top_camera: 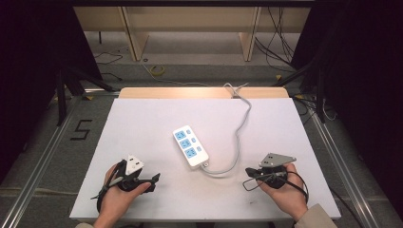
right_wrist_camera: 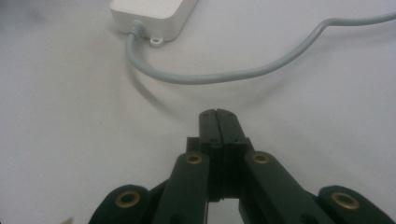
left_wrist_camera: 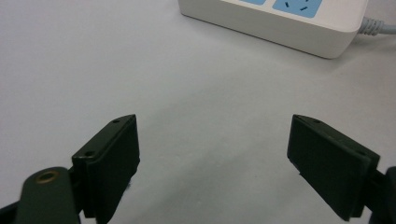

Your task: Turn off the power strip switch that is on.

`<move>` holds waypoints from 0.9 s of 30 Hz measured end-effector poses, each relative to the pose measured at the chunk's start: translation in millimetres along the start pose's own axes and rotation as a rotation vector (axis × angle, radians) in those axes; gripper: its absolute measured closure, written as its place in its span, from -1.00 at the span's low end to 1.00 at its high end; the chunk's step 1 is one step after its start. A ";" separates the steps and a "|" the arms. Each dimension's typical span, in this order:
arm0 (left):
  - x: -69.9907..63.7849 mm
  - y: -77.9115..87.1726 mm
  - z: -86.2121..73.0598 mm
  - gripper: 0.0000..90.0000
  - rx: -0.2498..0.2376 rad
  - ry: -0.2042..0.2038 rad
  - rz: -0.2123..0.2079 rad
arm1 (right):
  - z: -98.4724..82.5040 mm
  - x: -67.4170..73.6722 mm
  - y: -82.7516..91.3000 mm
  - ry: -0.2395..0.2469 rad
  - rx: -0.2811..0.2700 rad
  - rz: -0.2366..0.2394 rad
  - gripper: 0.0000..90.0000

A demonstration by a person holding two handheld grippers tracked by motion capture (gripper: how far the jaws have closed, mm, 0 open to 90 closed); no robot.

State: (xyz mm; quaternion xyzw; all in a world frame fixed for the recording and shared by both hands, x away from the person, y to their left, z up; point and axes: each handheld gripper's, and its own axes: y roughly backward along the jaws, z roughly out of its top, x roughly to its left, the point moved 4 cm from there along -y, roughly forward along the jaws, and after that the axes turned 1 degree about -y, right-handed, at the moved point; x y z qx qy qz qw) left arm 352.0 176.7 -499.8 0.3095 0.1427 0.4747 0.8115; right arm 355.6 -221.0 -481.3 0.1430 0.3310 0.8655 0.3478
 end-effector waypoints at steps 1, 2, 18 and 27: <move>0.0 0.0 0.0 -0.63 0.000 0.000 0.000 | 0.5 0.0 0.2 -0.003 -0.001 -0.002 1.00; -0.1 -0.2 0.1 -0.63 0.000 0.000 0.000 | 1.1 -0.3 0.1 -0.004 -0.004 -0.002 1.00; -0.1 -0.4 0.2 -0.63 0.005 0.001 0.000 | 7.3 2.0 -4.0 -0.007 0.000 0.004 1.00; 0.0 -0.3 0.3 -0.63 0.004 0.003 0.000 | 13.2 5.1 -7.2 -0.002 -0.004 0.010 1.00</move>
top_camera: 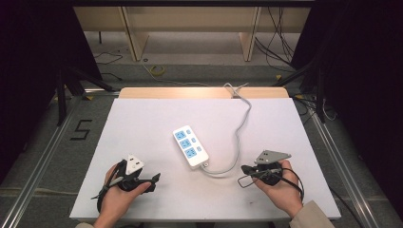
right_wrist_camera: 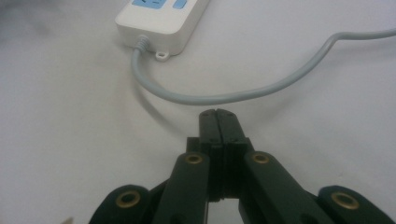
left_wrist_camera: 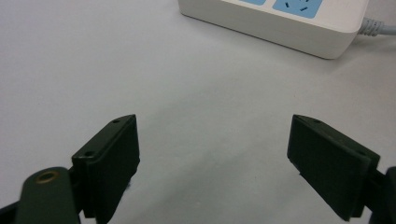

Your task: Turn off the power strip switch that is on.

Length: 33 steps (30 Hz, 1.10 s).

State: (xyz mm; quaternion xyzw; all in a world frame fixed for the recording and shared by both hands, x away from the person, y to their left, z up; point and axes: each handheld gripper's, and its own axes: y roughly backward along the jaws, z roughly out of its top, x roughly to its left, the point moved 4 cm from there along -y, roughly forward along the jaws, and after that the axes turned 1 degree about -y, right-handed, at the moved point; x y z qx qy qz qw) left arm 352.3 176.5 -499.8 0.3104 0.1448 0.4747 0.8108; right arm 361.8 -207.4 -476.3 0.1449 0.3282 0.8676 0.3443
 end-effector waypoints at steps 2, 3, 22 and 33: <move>0.0 -0.2 -0.1 -0.63 -0.001 0.000 0.000 | 0.9 0.4 -0.7 0.007 0.000 0.002 1.00; 0.0 -0.3 -0.2 -0.63 -0.001 0.001 0.000 | 1.4 1.0 -1.1 0.005 0.000 0.003 1.00; -0.4 -0.7 0.0 -0.63 0.000 -0.002 -0.004 | 9.0 2.1 -6.6 0.018 0.006 0.005 1.00; -0.2 -0.5 0.1 -0.63 -0.001 -0.002 -0.002 | 13.2 5.4 -10.0 0.028 0.010 0.008 1.00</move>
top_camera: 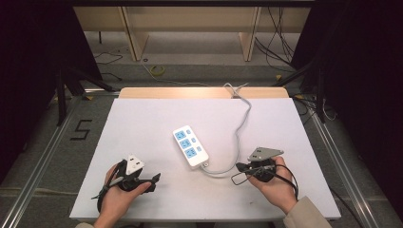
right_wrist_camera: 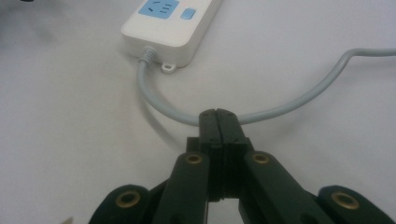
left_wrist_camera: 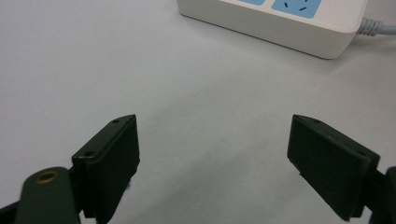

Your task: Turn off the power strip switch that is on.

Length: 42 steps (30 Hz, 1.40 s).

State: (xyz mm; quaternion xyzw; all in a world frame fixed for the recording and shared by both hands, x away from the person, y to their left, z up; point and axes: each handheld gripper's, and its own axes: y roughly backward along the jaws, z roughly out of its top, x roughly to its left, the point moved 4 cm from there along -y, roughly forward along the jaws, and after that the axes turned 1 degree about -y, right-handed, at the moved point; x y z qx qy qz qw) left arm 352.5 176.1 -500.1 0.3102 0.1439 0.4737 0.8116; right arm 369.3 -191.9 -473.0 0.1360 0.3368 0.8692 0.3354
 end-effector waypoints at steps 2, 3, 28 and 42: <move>0.1 -0.1 -0.1 -0.63 0.000 0.002 0.000 | 1.0 0.8 -0.8 0.004 0.000 0.001 1.00; 0.3 -0.2 -0.1 -0.63 0.002 0.000 0.000 | 2.0 1.6 -1.6 0.001 -0.001 0.001 1.00; -0.1 -1.0 0.5 -0.63 0.000 -0.005 0.001 | 15.0 4.9 -9.5 0.024 0.002 0.002 1.00; -0.4 -1.3 0.6 -0.63 0.002 -0.007 -0.001 | 21.5 7.6 -16.1 0.030 0.004 0.010 1.00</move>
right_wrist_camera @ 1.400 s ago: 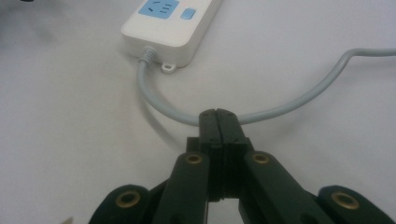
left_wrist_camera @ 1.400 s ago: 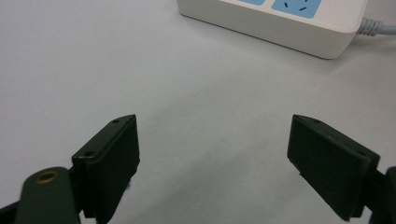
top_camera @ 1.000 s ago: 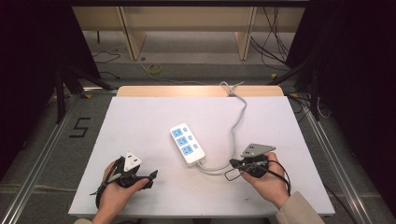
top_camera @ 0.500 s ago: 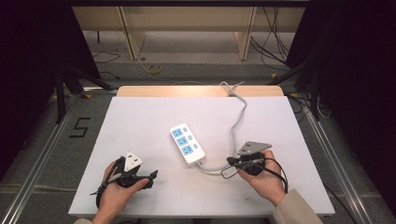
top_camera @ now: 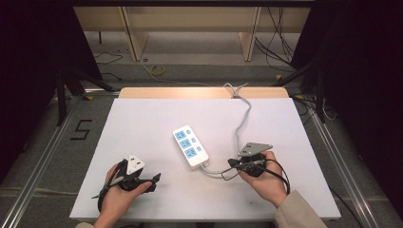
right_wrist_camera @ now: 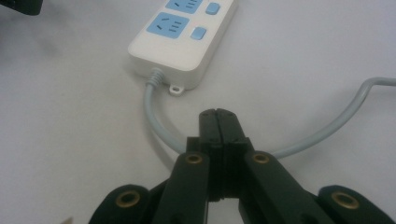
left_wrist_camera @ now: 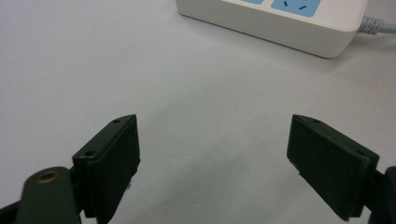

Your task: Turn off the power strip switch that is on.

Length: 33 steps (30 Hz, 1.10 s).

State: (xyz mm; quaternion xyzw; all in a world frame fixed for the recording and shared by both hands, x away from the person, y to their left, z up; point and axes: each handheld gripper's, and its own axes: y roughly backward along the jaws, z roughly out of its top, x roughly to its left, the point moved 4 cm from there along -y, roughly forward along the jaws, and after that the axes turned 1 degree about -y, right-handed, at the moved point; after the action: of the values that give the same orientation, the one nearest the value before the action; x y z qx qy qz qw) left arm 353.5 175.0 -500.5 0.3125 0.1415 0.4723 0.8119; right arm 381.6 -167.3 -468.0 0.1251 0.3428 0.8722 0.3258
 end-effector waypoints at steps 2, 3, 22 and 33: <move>0.2 0.2 -0.1 -0.63 0.001 -0.001 -0.001 | 1.4 0.5 -1.2 -0.003 -0.004 0.000 1.00; 0.1 0.2 -0.1 -0.63 0.001 -0.001 -0.001 | 1.7 0.3 -1.4 0.003 0.001 0.001 1.00; -0.7 -0.7 0.1 -0.63 0.001 0.002 -0.005 | 13.8 3.3 -10.9 0.014 0.002 0.003 1.00; -0.9 -0.6 -0.1 -0.63 0.000 0.003 -0.008 | 23.7 9.7 -22.4 0.027 0.003 0.017 1.00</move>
State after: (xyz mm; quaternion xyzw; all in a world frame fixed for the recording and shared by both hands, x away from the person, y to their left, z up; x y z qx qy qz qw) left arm 353.4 174.1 -501.0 0.3114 0.1440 0.4697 0.8134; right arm 395.5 -136.4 -465.8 0.1167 0.3476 0.8759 0.3135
